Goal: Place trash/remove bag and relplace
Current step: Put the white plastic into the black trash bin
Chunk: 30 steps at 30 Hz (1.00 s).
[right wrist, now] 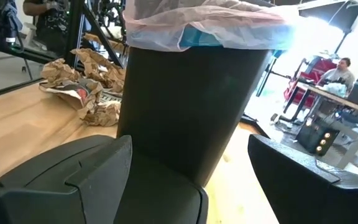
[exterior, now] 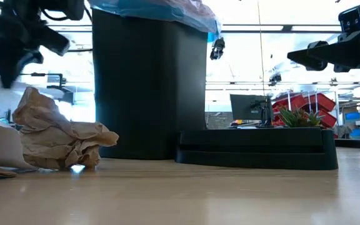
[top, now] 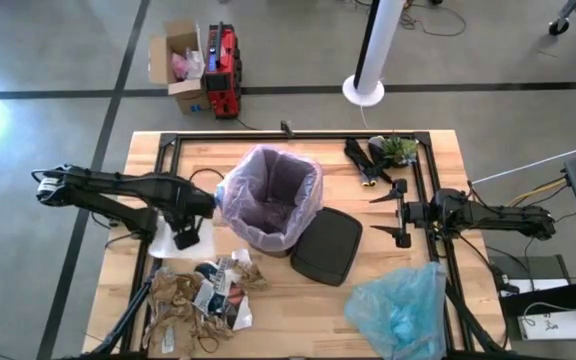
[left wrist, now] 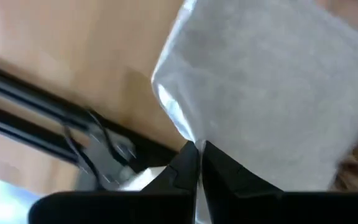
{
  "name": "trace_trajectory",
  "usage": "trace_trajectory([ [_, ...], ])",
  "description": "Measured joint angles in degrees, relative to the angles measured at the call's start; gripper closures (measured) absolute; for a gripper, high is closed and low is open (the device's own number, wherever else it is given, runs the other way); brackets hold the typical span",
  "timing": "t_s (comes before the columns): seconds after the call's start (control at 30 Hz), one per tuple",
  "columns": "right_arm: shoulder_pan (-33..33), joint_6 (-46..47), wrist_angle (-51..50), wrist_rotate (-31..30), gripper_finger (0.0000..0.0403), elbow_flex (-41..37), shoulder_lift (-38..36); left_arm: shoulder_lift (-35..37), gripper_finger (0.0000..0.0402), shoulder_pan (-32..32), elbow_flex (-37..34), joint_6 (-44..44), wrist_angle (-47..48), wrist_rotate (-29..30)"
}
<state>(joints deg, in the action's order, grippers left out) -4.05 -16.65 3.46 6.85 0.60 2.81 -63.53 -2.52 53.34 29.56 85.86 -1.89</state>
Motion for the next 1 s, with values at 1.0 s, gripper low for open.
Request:
trace_trajectory([
  [1.0, 0.00, 7.53, 2.34, 0.02, 0.0094, 0.00, 0.02, 9.96, 0.0402, -7.85, 17.27, 14.21, -12.96, -34.60],
])
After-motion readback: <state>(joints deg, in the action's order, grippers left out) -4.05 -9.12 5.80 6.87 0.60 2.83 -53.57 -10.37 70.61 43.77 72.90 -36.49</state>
